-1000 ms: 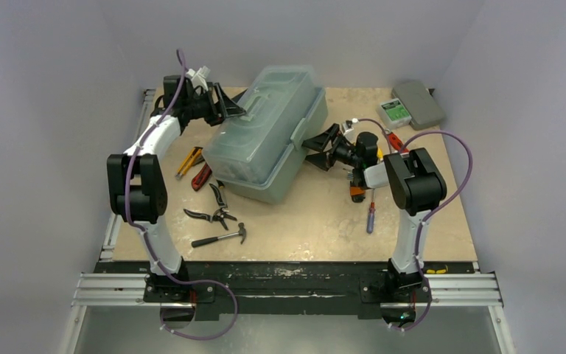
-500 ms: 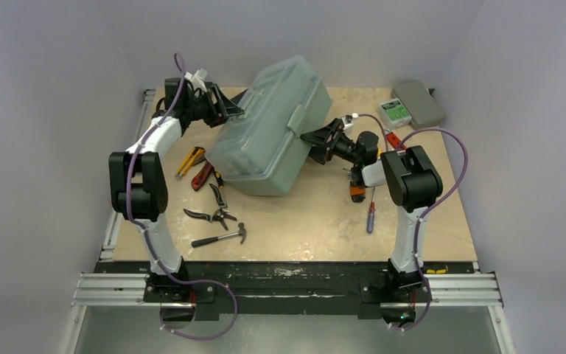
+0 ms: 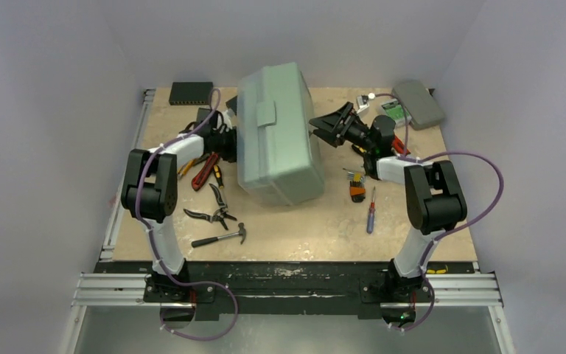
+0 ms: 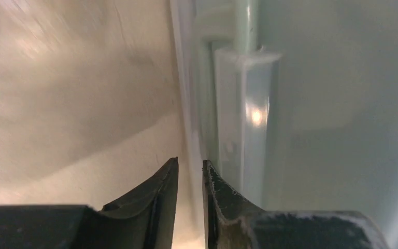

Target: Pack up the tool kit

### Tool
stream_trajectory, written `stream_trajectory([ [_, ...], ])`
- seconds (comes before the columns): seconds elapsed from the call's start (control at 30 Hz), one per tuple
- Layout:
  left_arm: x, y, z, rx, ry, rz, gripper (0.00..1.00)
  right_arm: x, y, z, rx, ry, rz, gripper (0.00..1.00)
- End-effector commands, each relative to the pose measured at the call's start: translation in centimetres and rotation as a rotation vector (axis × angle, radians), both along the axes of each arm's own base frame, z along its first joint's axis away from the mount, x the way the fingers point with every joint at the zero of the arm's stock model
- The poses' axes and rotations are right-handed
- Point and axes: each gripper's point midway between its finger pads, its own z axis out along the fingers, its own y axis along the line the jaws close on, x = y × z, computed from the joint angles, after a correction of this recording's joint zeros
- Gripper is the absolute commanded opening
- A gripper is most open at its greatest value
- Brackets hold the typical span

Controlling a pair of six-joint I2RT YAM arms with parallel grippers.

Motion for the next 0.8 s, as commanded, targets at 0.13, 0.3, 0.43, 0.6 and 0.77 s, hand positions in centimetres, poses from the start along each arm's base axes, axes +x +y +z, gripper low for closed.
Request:
stream_trajectory([
  [0.13,-8.1,-5.0,-1.0,-0.035,0.199,-0.2,0.22,-1.1,0.7,-0.8,-0.107,-0.003,0.024,0.9],
  [0.3,-7.0,-4.1,0.9,-0.007,0.155,-0.172,0.24,-0.8,-0.4,-0.7,-0.225,0.015,-0.019,0.92],
  [0.43,-5.1,-3.1,4.3,0.001,0.078,-0.121,0.32,-1.3,-1.1,-0.9,-0.325,0.03,-0.028,0.93],
  [0.6,-3.8,-2.2,9.1,-0.003,-0.041,-0.061,0.43,-2.7,-1.7,-1.3,-0.371,0.043,-0.023,0.93],
  [0.77,-4.1,-2.3,13.1,-0.055,-0.143,-0.029,0.5,-4.2,-2.3,-2.0,-0.412,0.078,-0.031,0.89],
])
